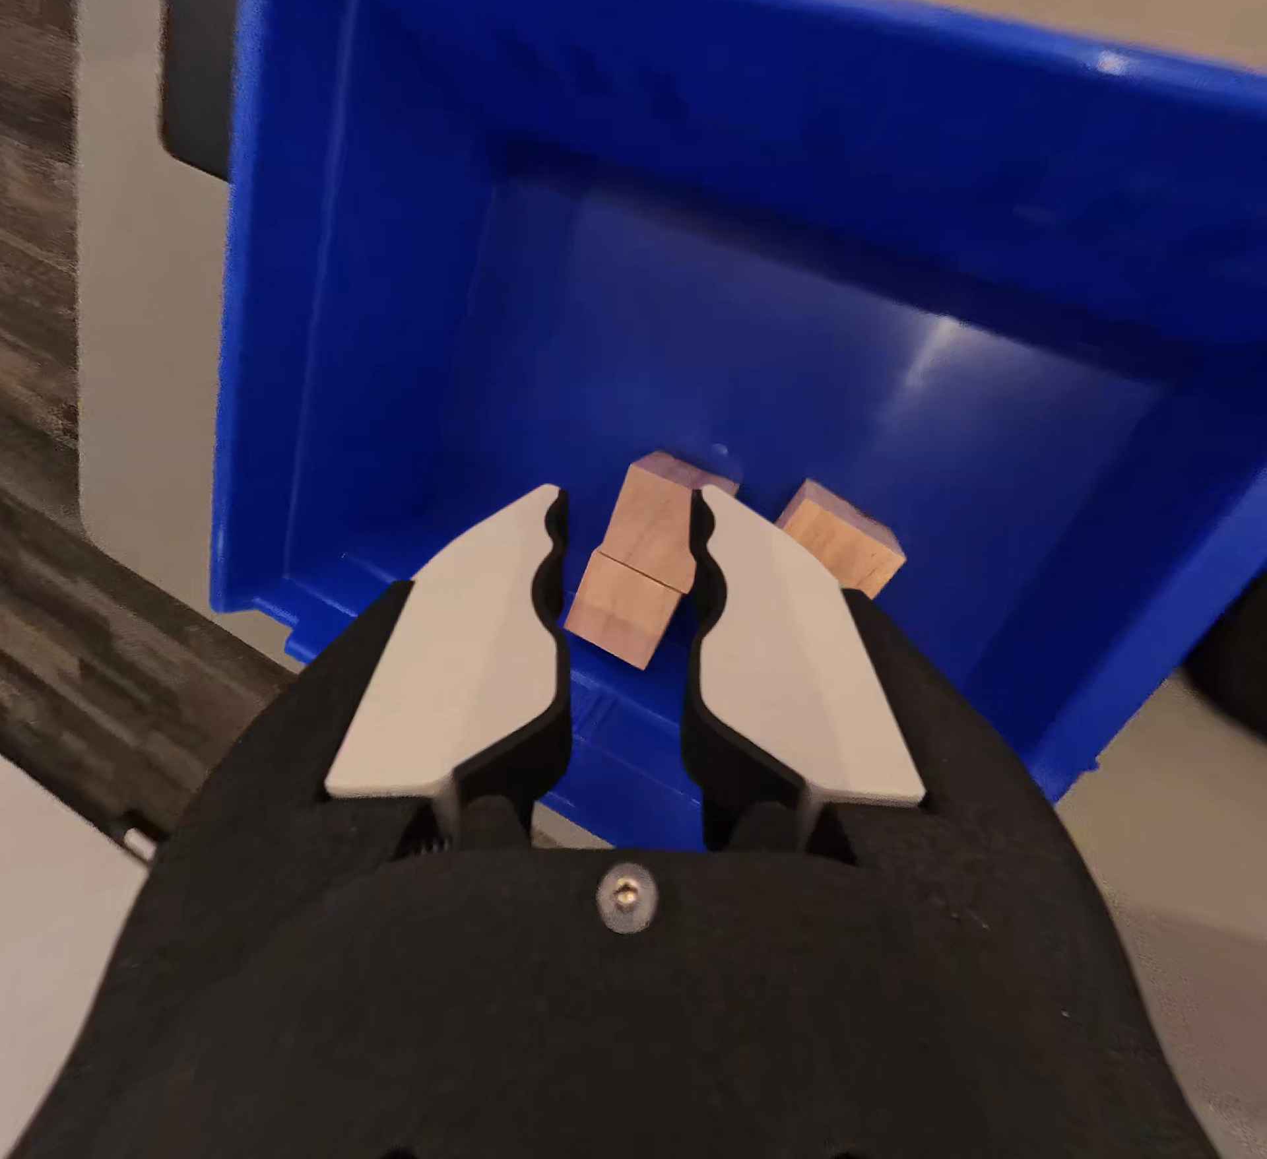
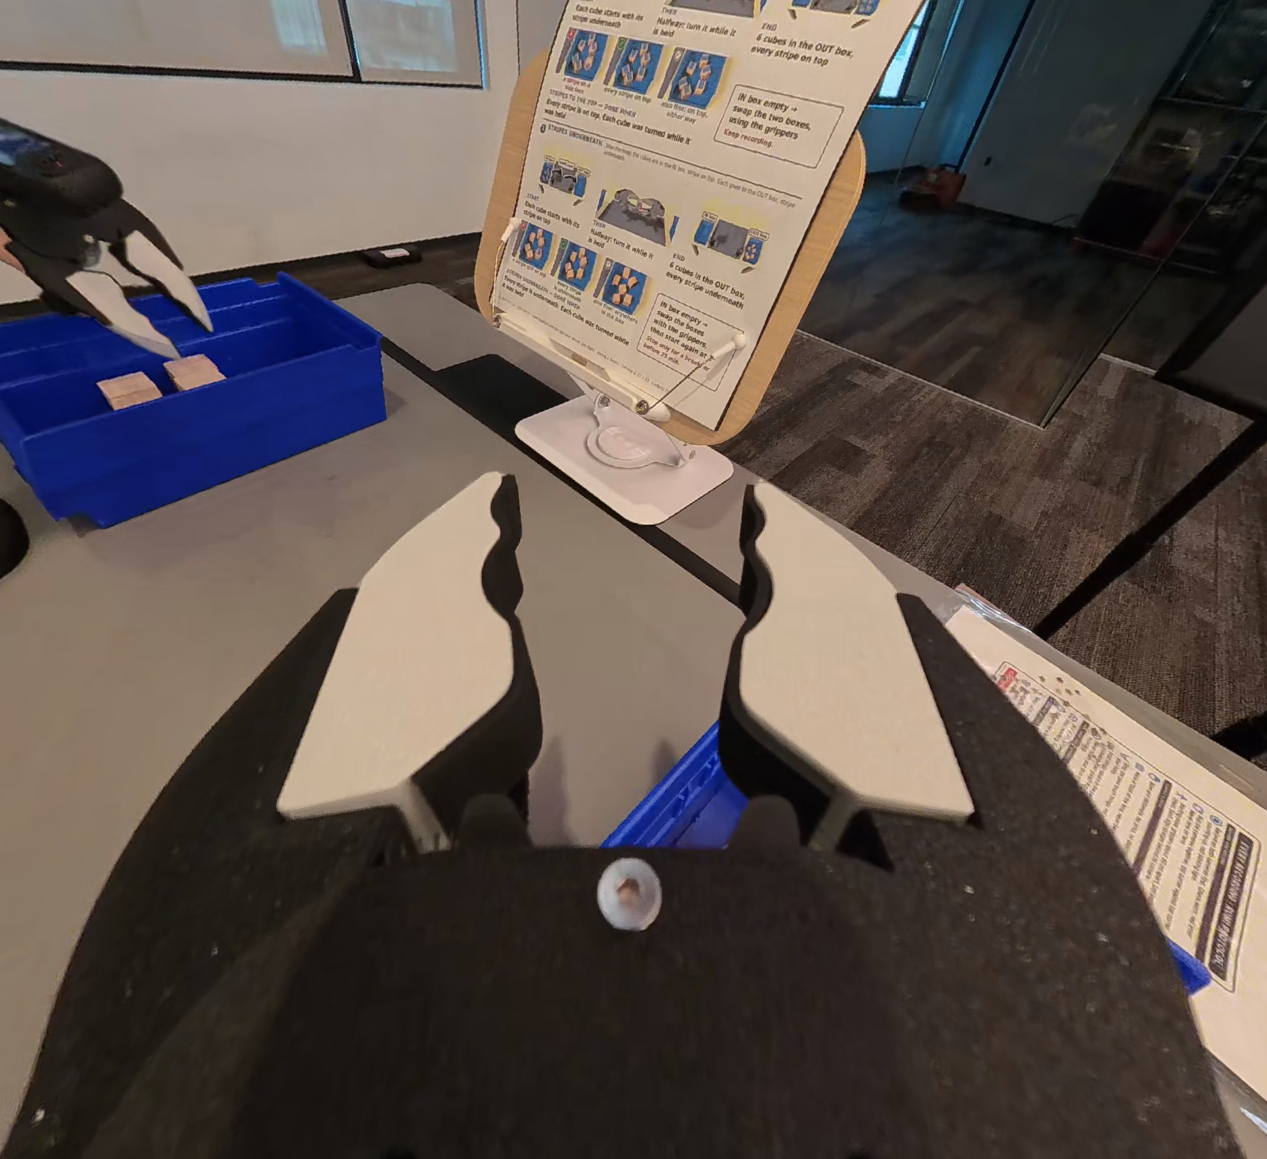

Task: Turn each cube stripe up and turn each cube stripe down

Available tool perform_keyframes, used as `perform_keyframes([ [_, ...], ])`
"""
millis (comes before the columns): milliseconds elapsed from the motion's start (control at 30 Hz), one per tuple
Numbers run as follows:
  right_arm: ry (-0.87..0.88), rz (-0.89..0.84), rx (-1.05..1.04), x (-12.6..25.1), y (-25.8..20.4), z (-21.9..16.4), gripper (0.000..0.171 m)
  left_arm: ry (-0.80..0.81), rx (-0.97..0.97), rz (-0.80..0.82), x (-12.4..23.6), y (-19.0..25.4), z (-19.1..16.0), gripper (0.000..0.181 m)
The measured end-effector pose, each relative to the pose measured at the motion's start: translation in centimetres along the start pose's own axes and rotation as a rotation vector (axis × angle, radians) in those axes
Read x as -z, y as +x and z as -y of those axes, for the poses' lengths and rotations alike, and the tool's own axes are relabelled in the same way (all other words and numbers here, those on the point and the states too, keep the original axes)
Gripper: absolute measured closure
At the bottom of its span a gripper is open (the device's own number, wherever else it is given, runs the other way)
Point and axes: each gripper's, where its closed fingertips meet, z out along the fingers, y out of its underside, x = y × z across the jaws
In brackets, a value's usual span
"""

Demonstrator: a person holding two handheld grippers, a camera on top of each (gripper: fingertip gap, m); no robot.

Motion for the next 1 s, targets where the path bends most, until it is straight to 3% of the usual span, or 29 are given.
perform_keyframes([
  [133,-0.009,-0.024,-0.010,0.2,0.8,-0.5,0.112,-0.186,-0.089,-0.057,-2.3,0.7,-2.1,0.139],
  [233,0.001,-0.005,-0.041,0.2,0.9,-0.5,0.115,-0.236,-0.140,-0.066,-3.4,0.6,-2.8,0.135],
  [667,-0.068,0.008,-0.022,-1.2,0.8,-1.8,0.116,-0.259,-0.068,-0.201,-4.6,1.7,-3.6,0.135],
  [900,-0.072,0.012,-0.024,-1.4,0.9,-2.0,0.117,-0.236,-0.054,-0.129,-5.3,0.9,-3.4,0.137],
  [1000,-0.053,0.023,-0.043,-1.5,0.9,-1.8,0.118,-0.128,0.001,-0.055,-3.6,-0.4,-1.7,0.137],
])
